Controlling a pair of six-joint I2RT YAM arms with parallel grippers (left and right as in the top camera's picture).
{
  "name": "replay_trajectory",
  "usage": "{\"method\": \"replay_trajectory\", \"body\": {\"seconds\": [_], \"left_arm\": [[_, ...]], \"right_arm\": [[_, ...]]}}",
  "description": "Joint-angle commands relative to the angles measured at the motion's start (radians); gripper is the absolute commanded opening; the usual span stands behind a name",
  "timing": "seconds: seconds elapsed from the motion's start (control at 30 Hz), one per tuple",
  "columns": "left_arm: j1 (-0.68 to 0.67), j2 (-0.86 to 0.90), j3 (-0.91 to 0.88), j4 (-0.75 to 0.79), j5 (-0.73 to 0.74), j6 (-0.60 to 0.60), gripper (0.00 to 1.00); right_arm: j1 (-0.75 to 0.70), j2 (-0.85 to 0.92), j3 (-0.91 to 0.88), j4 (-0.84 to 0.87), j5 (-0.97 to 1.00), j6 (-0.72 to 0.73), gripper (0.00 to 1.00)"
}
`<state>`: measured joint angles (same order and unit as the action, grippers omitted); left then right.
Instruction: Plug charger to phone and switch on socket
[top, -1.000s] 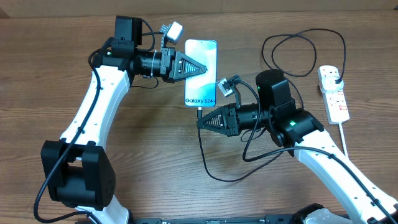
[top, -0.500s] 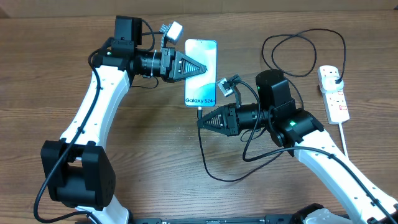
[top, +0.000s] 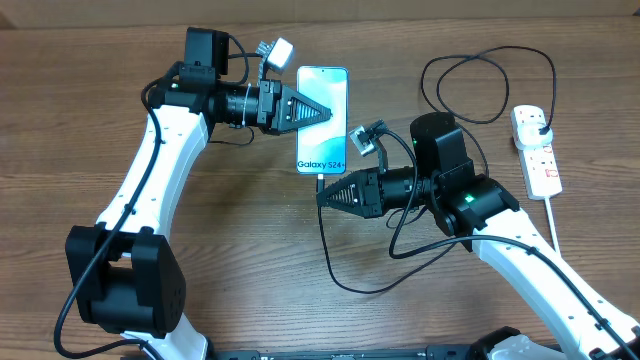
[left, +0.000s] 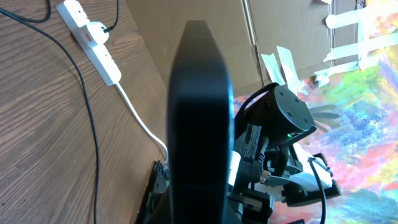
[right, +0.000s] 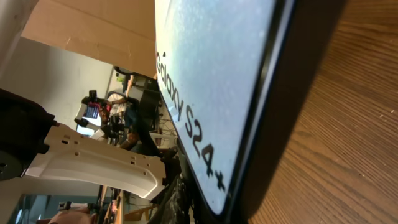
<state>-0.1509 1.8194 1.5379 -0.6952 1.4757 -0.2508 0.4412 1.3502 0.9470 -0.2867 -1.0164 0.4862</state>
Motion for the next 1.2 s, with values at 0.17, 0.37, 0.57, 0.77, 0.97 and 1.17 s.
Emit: {"method": "replay_trajectory", "body": {"seconds": [0.17, 0.37, 0.57, 0.77, 0.97, 1.17], "left_arm": [[-0.014, -0.035, -0.002, -0.056, -0.027, 0.058, 0.04], [-0.019, -0.035, -0.002, -0.064, -0.012, 0.058, 0.04], [-0.020, -0.035, -0.002, -0.064, -0.013, 0.064, 0.04], [-0.003, -0.035, -0.002, -0.048, -0.021, 0.016, 0.04], [0.020, -0.035, -0.002, -0.033, -0.043, -0.132, 0.05], [0.019, -0.035, -0.002, -0.033, -0.043, -0.132, 0.04]], "right_arm": [[-0.005, -0.002, 0.010, 0.051, 0.048, 0.020, 0.04], [-0.005, -0.002, 0.011, 0.088, 0.050, 0.044, 0.04], [-0.005, -0.002, 0.011, 0.089, 0.072, 0.064, 0.04], [-0.005, -0.002, 0.011, 0.029, 0.015, 0.056, 0.04], [-0.005, -0.002, 0.010, 0.005, -0.043, 0.056, 0.04], [-0.005, -0.002, 0.010, 0.010, -0.043, 0.056, 0.04]]}}
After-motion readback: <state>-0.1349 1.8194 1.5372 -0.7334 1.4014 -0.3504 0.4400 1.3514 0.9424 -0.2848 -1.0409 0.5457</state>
